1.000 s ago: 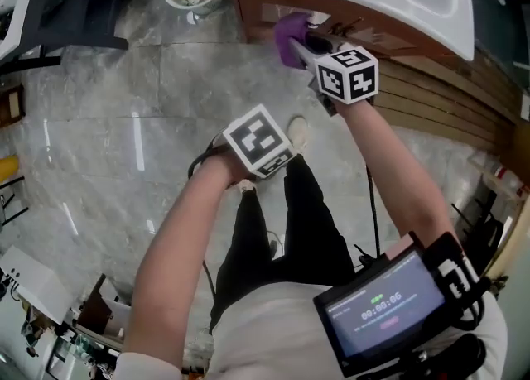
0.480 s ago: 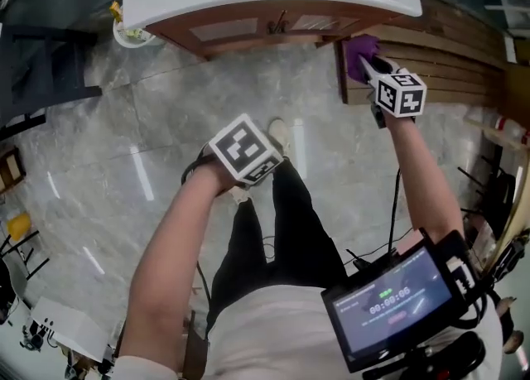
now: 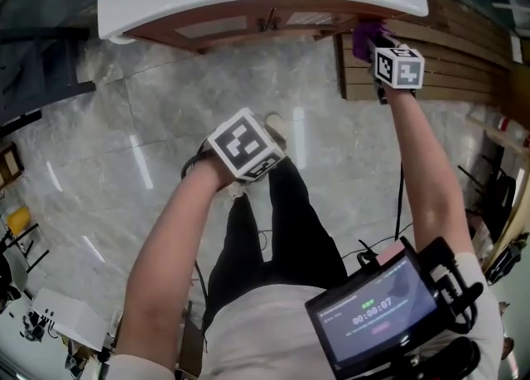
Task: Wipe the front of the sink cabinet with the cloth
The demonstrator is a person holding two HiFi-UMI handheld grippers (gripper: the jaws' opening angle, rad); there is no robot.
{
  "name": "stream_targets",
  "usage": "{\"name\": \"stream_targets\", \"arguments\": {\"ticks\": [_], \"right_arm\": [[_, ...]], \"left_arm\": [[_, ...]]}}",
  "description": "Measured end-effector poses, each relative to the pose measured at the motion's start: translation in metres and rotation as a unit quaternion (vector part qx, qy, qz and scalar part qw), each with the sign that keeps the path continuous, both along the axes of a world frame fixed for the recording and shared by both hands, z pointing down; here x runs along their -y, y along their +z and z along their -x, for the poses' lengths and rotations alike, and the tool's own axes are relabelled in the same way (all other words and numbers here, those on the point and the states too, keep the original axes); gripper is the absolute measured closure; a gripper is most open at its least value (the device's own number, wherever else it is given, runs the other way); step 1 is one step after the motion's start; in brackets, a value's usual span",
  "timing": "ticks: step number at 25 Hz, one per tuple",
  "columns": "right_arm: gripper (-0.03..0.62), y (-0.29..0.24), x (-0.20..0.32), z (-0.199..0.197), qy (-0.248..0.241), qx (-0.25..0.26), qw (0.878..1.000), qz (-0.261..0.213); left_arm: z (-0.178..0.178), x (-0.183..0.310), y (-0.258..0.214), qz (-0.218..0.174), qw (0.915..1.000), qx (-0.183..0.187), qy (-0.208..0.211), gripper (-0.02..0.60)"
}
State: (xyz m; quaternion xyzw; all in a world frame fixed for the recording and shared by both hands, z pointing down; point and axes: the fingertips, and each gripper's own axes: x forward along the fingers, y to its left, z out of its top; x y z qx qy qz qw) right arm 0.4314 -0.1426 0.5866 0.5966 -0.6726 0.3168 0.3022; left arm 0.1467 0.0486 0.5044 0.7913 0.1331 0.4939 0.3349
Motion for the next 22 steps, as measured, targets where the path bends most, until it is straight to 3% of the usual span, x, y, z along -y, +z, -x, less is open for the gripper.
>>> {"name": "stream_targets", "arguments": {"ticks": [9,22], "right_arm": [[0.539,0.002,0.025,0.083,-0.064,0.039,0.997,-0.008],[0.539,-0.007,0.051,0.213,-0.145,0.067,0.987,-0.015]], "left_arm": [[0.012,0.01,-0.003,0.0,0.9996,-0.008,-0.027,0.574],[0.065,0.008,-0.002,0.0,0.9977,-0.003,-0.067,0.574]]}}
